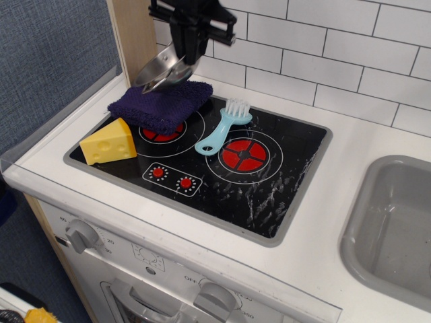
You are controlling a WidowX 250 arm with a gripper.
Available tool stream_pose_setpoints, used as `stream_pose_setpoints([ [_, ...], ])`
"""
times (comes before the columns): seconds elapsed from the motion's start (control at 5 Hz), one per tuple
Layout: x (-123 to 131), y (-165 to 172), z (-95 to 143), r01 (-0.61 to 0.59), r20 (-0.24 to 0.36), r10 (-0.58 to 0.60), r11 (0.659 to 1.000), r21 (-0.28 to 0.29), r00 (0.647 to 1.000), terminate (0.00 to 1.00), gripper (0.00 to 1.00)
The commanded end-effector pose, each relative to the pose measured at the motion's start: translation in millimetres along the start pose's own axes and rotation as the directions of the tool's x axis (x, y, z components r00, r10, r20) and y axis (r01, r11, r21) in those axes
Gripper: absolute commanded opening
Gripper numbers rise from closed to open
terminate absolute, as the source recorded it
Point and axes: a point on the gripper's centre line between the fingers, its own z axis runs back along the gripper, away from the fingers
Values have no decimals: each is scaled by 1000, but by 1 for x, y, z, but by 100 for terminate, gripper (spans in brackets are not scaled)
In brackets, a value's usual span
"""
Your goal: Move the pot left side blue cloth
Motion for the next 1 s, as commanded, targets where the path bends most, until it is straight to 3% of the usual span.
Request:
stream_pose_setpoints([
  [0.0,0,39,-13,-74,-31,75,996,41,997,0,0],
  [0.4,-2,35,-29,-62,-70,62,998,4,996,0,0],
  [0.6,-2,21,-30,-36,-59,33,998,-50,998,0,100],
  [0.8,-1,9,-25,-6,-44,3,998,-62,999,0,100],
])
